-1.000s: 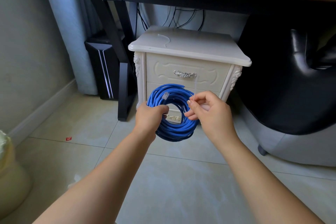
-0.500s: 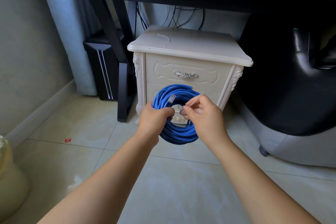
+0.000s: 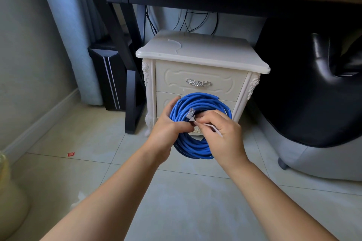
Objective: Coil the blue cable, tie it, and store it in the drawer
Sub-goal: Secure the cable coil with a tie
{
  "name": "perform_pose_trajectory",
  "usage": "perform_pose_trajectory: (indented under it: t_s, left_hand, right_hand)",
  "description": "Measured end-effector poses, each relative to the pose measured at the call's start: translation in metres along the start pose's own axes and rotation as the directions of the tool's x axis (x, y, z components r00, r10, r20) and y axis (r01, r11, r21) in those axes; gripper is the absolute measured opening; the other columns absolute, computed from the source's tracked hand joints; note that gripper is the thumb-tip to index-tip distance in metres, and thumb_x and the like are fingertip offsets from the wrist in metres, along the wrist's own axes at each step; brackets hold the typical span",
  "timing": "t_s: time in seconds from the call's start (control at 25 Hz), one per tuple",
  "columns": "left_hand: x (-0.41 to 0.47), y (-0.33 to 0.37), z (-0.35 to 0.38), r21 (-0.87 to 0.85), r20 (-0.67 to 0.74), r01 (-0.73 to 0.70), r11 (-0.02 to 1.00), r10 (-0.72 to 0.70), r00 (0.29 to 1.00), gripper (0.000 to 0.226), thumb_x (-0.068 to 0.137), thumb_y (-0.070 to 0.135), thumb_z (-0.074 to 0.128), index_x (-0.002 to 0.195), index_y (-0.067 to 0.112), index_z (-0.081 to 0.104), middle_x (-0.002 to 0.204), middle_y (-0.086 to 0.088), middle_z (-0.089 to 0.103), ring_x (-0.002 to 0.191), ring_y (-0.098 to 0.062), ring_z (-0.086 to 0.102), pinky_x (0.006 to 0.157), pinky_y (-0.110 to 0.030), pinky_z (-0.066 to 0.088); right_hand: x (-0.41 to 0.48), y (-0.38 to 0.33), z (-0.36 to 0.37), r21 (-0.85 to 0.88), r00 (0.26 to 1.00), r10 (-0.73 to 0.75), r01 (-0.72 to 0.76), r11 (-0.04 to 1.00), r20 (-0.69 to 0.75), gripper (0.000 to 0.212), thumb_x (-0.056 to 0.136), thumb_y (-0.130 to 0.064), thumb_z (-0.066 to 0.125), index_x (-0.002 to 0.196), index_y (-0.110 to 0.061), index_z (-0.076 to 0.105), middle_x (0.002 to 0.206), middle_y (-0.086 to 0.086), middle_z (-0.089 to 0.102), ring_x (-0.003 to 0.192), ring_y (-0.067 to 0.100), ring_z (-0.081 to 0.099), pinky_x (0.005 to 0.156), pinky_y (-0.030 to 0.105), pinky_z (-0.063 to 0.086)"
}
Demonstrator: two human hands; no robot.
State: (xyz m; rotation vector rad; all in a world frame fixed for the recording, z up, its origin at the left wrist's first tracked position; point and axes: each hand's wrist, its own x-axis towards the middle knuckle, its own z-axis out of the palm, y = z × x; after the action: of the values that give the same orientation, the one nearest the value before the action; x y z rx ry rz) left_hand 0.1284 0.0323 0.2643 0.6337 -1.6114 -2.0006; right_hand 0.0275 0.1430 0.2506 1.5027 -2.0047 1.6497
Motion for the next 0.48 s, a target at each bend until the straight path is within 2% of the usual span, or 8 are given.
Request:
perform_pose_trajectory:
  t_s: [0.16,0.28,0.36,0.48]
  left_hand:
    - [-0.003,-0.001,0.005,0.013,-0.033,-0.031,0.999,0.032,0.999,0.077,0.067,-0.018,0.062,0.131,0.025,0.058,0.099,-0.007,0.070,0.087,-0.020,0.065,0.081,-0.033,0.053]
    - [-0.006,0.001,0.006,0.028,-0.093,-0.045,0.999,0.047,0.995,0.080,0.068,-0.019,0.063,0.128,0.033,0.059,0.105,-0.001,0.072,0.092,-0.017,0.068,0.083,-0.030,0.055]
    - [-0.007,0.003,0.006,0.034,-0.118,-0.049,0.998,0.053,0.992,0.083,0.069,-0.020,0.063,0.132,0.033,0.056,0.100,0.004,0.072,0.086,-0.011,0.068,0.076,-0.023,0.055]
    - [-0.009,0.005,0.008,0.030,-0.129,-0.057,0.998,0.060,0.990,0.085,0.070,-0.021,0.062,0.136,0.032,0.053,0.098,0.006,0.070,0.078,-0.006,0.066,0.070,-0.017,0.053]
  right_hand:
    - [0.002,-0.010,-0.005,0.026,0.993,0.109,-0.108,0.994,-0.035,0.006,0.082,-0.007,0.076,0.082,-0.013,0.075,0.084,-0.004,0.071,0.080,0.014,0.070,0.076,0.035,0.057]
    - [0.006,-0.020,-0.017,0.179,0.950,0.308,-0.312,0.933,0.054,0.013,0.085,-0.007,0.074,0.082,-0.019,0.075,0.085,-0.009,0.076,0.084,0.007,0.072,0.083,0.025,0.056]
    - [0.008,-0.024,-0.025,0.294,0.912,0.388,-0.410,0.863,0.132,0.016,0.087,-0.006,0.070,0.085,-0.021,0.075,0.086,-0.002,0.077,0.086,0.015,0.073,0.083,0.028,0.058]
    - [0.009,-0.030,-0.033,0.411,0.837,0.502,-0.544,0.731,0.215,0.009,0.088,-0.009,0.068,0.091,-0.014,0.075,0.089,0.010,0.077,0.089,0.025,0.074,0.081,0.033,0.060]
